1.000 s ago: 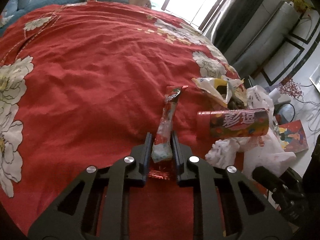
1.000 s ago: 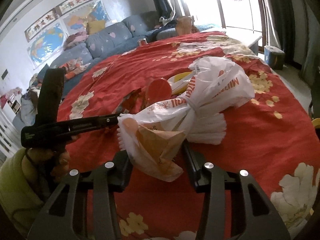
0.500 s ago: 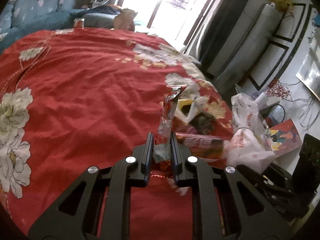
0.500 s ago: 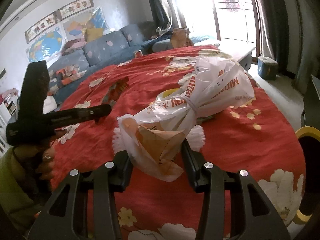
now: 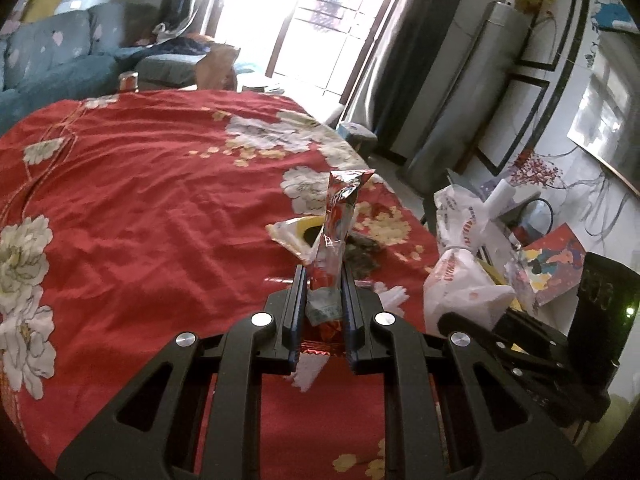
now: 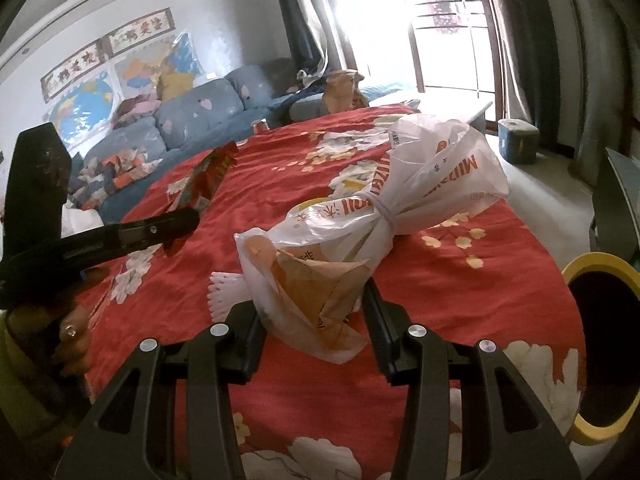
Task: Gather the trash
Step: 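Carry both items over the yellow-rimmed bin and open both tools to drop them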
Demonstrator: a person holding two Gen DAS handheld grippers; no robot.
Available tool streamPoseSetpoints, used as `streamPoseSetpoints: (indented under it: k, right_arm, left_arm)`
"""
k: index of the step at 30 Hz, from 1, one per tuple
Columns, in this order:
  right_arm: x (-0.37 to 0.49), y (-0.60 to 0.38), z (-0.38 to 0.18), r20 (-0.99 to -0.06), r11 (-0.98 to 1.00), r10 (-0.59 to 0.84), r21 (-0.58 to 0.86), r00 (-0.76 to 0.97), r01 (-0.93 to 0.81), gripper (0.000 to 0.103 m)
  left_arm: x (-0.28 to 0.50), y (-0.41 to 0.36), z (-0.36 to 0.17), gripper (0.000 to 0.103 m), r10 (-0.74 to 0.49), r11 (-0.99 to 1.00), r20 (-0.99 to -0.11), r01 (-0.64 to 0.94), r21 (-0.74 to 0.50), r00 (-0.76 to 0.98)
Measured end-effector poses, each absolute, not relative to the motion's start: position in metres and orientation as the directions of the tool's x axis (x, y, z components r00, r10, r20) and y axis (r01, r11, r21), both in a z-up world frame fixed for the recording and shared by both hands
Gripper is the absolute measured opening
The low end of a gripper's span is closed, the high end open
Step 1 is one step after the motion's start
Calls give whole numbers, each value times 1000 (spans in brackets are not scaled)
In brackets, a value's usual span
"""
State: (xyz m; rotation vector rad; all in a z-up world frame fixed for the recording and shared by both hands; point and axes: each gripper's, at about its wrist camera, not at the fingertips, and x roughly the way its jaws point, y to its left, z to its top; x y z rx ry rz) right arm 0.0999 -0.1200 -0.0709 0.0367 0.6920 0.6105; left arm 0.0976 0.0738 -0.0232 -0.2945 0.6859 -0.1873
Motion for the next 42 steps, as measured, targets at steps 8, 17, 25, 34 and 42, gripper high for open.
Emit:
streamPoseSetpoints:
  k: [8,17,25,34,42]
  right_arm:
    - [99,-136,-66,-569,840,526,232,632,-490,42]
    - [104,-163,-63,-553,864,498,250,668,-437,42]
    - [109,-191,-63,-543,885,465,267,699,-381,42]
    - [114,-210,-65,-542,889,458,293,704,-353,42]
    - [117,-223,-75,-568,889,458,314,684,-334,42]
  left_arm:
    - [94,54,-15,11,-288,942,-580,116,-315,762]
    - [94,22,-11,11,-311,944,-580,171,-283,753]
    - [98,-2,-10,11,-328,940,-576,197,-278,749]
    - [108,-24,-7,11,-350,934,-574,233,-270,740]
    - [119,-44,-8,11,-371,928,-585,270,-257,721]
